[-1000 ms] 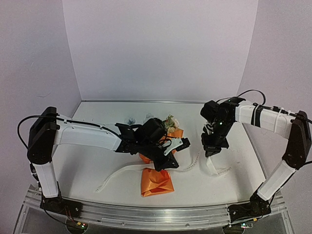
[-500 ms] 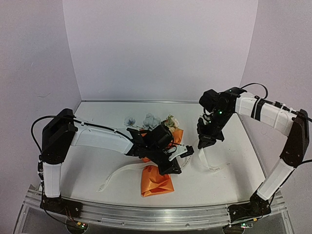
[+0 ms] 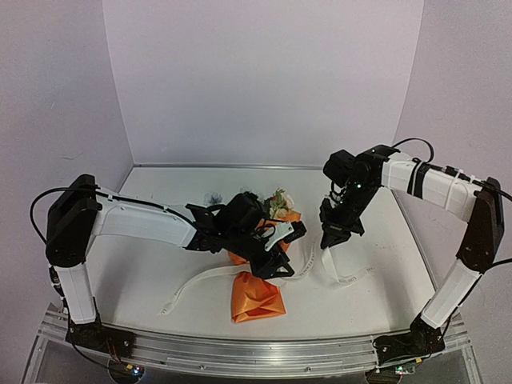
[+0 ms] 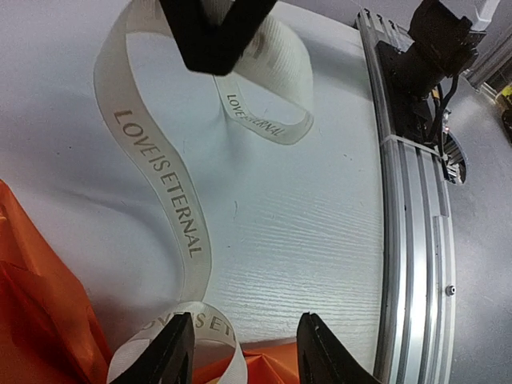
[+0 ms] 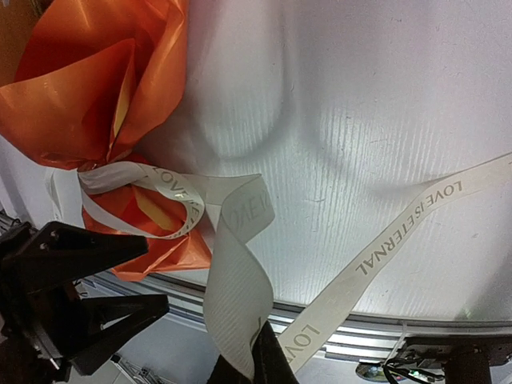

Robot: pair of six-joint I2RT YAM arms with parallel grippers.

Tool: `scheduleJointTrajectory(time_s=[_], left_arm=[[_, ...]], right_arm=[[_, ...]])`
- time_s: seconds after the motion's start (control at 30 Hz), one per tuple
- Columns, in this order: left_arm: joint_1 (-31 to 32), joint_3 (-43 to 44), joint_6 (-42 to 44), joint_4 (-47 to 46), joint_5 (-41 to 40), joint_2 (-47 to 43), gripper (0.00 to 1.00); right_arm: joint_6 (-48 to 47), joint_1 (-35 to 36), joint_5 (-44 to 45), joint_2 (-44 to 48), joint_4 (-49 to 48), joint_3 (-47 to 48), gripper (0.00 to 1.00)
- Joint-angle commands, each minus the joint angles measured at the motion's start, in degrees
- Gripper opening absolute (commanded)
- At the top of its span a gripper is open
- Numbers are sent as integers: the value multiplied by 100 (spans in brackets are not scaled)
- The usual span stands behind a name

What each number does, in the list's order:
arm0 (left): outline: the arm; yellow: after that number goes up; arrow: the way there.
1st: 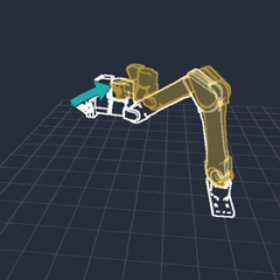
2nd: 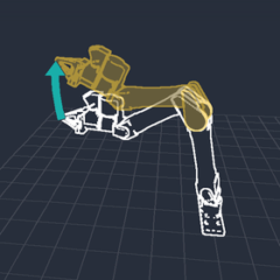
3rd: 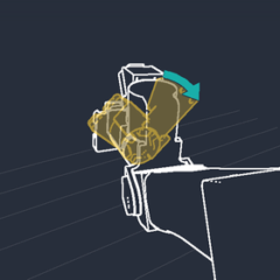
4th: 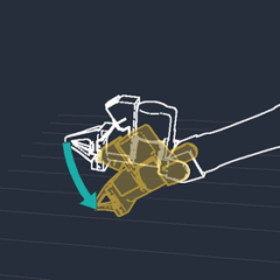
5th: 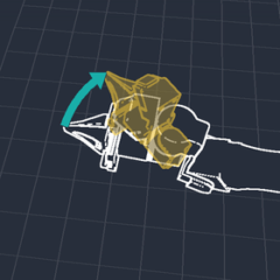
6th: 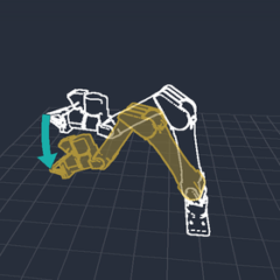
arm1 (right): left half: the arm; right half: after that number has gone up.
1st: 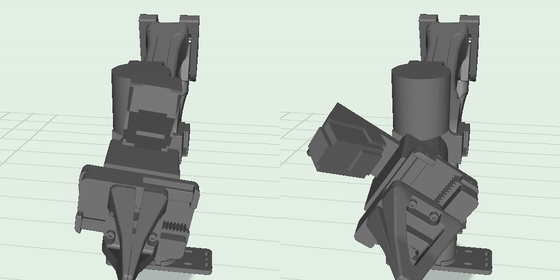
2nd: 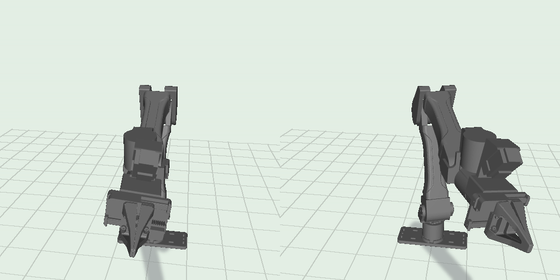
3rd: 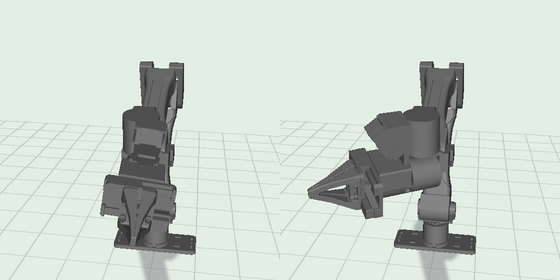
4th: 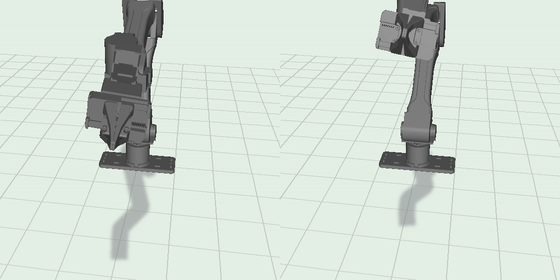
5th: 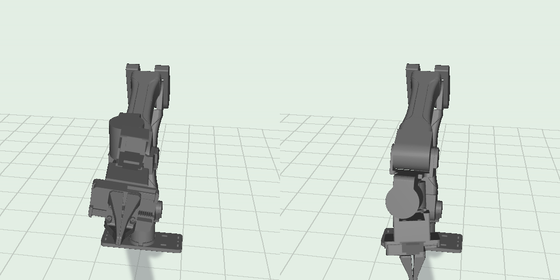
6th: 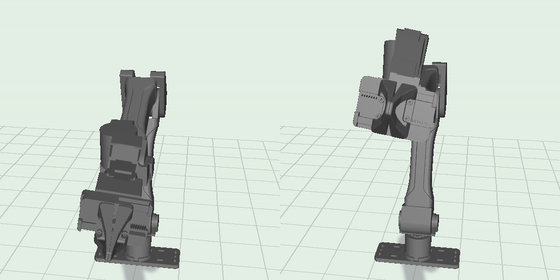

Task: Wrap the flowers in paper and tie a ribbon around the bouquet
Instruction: Cross the half-tied ribbon over the folded bouquet.

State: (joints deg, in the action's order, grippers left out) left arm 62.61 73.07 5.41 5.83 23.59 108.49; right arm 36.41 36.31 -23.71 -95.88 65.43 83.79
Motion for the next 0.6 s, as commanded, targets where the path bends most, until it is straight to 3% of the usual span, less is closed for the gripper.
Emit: scheduleJointTrajectory(time_s=[0.0,0.23,0.57], left_arm=[[-37,-158,-140,-401,136,-486,46],[-547,-306,-343,-993,480,-572,50],[-601,168,-10,-1014,750,-167,64]], right_arm=[[102,41,-97,-130,7,186,0],[80,182,-582,-182,-133,472,0],[48,265,-1590,-244,-347,750,0]])
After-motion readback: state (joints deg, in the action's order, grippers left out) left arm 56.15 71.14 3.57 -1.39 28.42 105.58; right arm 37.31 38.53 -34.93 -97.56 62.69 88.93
